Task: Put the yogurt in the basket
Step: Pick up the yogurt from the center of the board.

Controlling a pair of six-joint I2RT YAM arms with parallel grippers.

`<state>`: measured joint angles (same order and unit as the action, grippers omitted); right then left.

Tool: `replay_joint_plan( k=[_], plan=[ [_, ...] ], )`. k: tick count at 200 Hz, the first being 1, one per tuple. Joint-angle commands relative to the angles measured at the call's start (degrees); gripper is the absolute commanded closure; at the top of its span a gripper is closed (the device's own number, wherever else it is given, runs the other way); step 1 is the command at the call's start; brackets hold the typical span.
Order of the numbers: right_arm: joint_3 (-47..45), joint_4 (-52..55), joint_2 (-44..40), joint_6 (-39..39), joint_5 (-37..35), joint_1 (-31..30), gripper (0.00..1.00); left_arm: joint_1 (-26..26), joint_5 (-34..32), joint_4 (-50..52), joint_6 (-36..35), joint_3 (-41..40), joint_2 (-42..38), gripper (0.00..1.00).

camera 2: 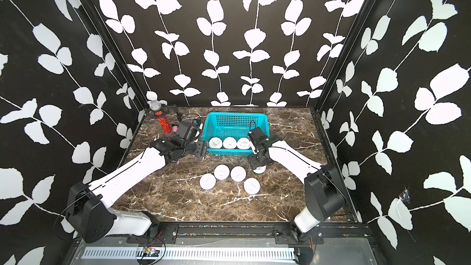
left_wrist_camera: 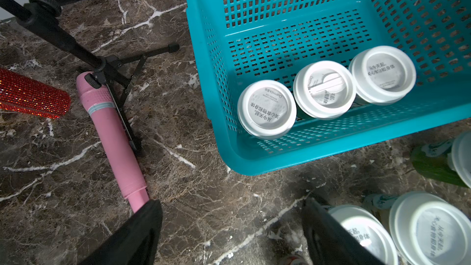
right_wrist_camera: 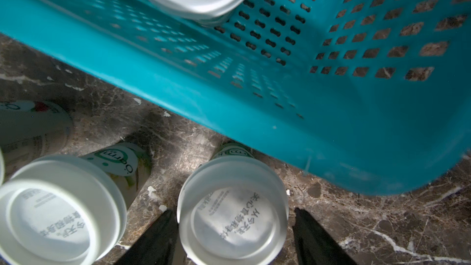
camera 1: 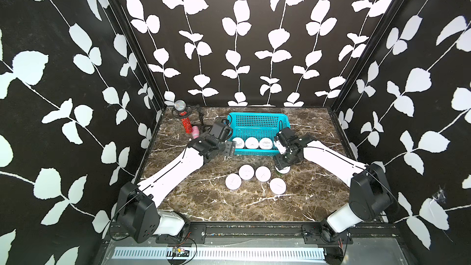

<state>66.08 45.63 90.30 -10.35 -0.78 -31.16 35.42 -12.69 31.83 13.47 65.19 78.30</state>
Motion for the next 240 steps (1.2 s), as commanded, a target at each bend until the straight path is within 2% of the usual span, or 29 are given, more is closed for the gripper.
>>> replay_joint_plan(
  k=[1,54,240],
  plan=[
    [-1.86,0.83,0.21,-0.46,0.17,-0.55,0.27,-0.33,0.17,0.02,-0.42,-0.59,-1.09,0.14],
    [-2.9,0.09,0.3,-0.74,0.62,-0.68,0.28,-0.39,0.47,-0.11,-0.51,-0.33,-0.78,0.14],
    [-3.33,-0.44,-2.11,-1.43,0.97,-0.7,0.45,-0.35,0.72,0.18,-0.46,-0.33,-0.68,0.14]
  ],
)
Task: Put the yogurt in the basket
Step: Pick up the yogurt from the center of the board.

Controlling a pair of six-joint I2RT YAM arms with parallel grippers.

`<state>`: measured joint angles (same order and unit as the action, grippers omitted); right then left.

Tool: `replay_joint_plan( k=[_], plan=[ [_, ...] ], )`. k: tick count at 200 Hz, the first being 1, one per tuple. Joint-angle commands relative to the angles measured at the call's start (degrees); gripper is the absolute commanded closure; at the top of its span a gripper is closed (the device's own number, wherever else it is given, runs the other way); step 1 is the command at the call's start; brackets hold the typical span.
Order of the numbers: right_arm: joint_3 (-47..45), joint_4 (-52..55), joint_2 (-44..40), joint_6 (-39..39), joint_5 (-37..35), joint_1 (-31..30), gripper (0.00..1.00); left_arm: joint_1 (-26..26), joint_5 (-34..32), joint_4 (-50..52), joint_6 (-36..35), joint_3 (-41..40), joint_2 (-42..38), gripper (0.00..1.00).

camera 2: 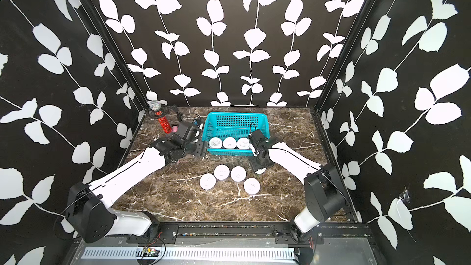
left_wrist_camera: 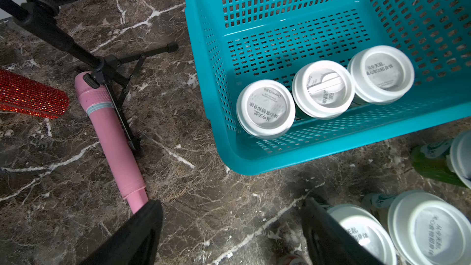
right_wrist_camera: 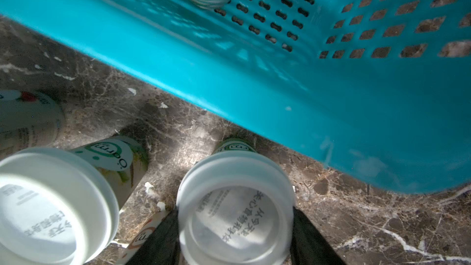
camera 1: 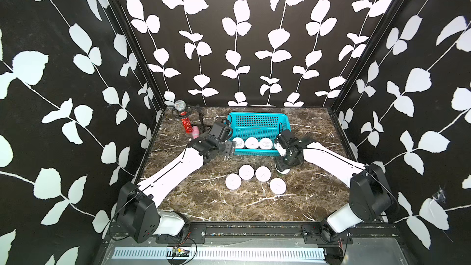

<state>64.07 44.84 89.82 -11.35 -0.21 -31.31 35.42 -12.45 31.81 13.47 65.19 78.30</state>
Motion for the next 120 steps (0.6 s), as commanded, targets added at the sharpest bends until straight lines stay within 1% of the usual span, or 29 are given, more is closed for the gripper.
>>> replay_joint_plan(
  k=[1,81,120],
  plan=[
    [-1.27,0.34,-1.65,-0.42,0.44,-0.53,0.45,-0.35,0.49,0.19,-0.42,-0.33,-0.69,0.14],
    [-0.46,2.6,-5.29,-0.2,0.13,-0.42,0.47,-0.4,0.53,0.07,-0.56,-0.15,-0.43,0.14],
    [0.42,3.71,-7.67,0.14,1.34,-0.42,0.47,-0.41,0.62,0.09,-0.55,0.03,-0.29,0.14]
  ],
)
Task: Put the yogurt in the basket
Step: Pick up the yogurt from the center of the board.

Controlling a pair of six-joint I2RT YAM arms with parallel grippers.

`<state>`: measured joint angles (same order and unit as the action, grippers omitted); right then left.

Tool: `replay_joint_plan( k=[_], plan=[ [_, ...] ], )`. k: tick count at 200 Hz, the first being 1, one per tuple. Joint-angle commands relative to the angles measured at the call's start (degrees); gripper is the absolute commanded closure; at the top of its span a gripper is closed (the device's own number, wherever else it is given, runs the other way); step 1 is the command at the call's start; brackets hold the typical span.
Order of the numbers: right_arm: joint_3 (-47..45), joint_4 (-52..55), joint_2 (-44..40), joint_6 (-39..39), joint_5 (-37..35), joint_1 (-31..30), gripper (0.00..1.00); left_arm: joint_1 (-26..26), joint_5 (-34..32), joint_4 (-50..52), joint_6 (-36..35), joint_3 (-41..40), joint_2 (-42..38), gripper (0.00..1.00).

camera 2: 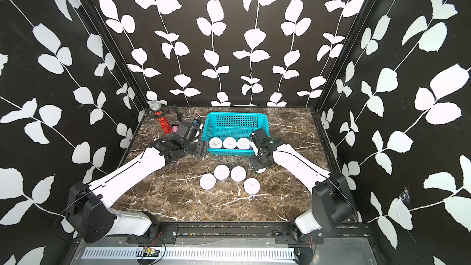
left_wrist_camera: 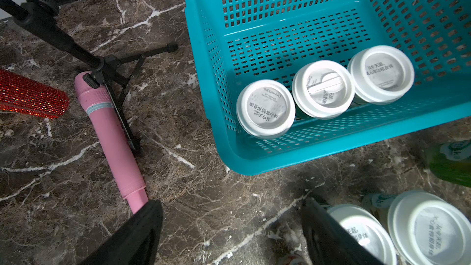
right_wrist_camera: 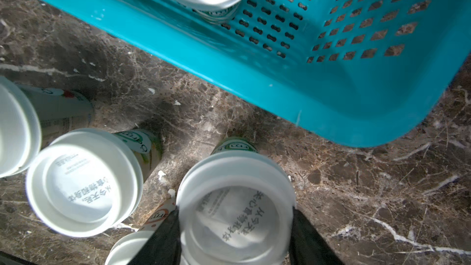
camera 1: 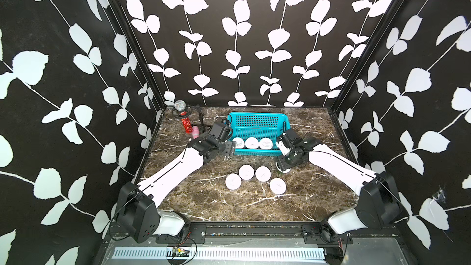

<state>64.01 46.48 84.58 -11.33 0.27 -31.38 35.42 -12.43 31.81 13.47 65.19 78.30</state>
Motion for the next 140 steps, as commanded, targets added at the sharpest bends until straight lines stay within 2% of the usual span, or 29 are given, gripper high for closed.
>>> replay_joint_plan(
  k=[1,140],
  plan=[
    [0.54,2.1,-2.5,0.14,0.86,-0.35,0.47,-0.38,0.62,0.09,-0.55,0.03,-0.27,0.14],
    [7.97,-2.19,-5.76,1.13,10.98,0.0,0.47,-0.35,0.75,0.35,-0.82,0.91,0.01,0.14]
  ],
)
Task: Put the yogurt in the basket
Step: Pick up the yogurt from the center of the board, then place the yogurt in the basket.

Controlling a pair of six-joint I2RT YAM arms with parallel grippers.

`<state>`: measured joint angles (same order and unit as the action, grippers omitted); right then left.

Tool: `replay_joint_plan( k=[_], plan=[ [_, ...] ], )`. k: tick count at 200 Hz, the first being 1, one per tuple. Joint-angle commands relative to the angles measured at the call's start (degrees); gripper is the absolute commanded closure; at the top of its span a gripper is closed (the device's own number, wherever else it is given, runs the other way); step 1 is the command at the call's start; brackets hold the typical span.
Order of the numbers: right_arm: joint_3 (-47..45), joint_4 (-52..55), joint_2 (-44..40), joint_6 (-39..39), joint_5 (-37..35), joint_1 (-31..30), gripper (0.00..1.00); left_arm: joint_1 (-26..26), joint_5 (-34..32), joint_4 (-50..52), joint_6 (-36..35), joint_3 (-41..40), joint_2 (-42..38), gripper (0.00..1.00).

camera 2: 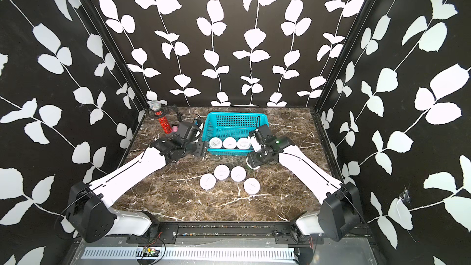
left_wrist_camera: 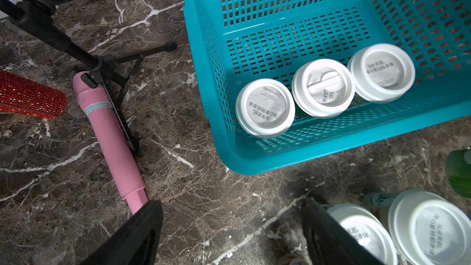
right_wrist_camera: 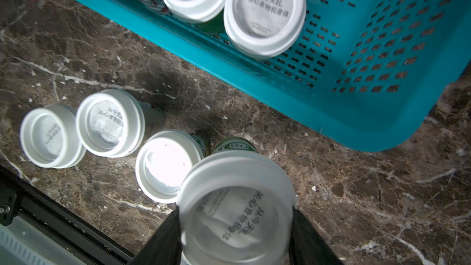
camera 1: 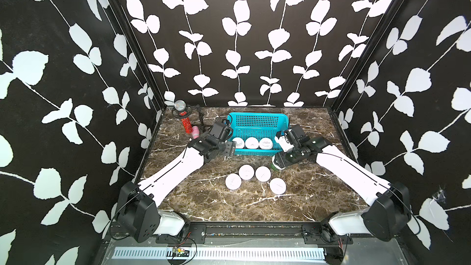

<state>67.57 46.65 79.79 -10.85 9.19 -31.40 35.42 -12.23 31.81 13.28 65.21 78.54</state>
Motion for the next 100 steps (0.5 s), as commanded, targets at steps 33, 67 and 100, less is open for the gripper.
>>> replay_joint_plan(
  k=[33,67,100],
  plan=[
    [7.17,-4.33,-0.87,0.49,4.88,1.77,0.48,-0.36,0.56,0.42,-0.67,0.97,-0.23,0.14],
    [9.93,-7.44,-0.71,-1.12,5.47,4.34,0.48,-0.35,0.51,0.53,-0.62,1.06,-0.23,0.14],
    [11.41,-9.6,1.14,-2.72,2.54,6.66,0.48,-0.36,0.38,0.47,-0.62,1.17,-0.23,0.14]
  ],
)
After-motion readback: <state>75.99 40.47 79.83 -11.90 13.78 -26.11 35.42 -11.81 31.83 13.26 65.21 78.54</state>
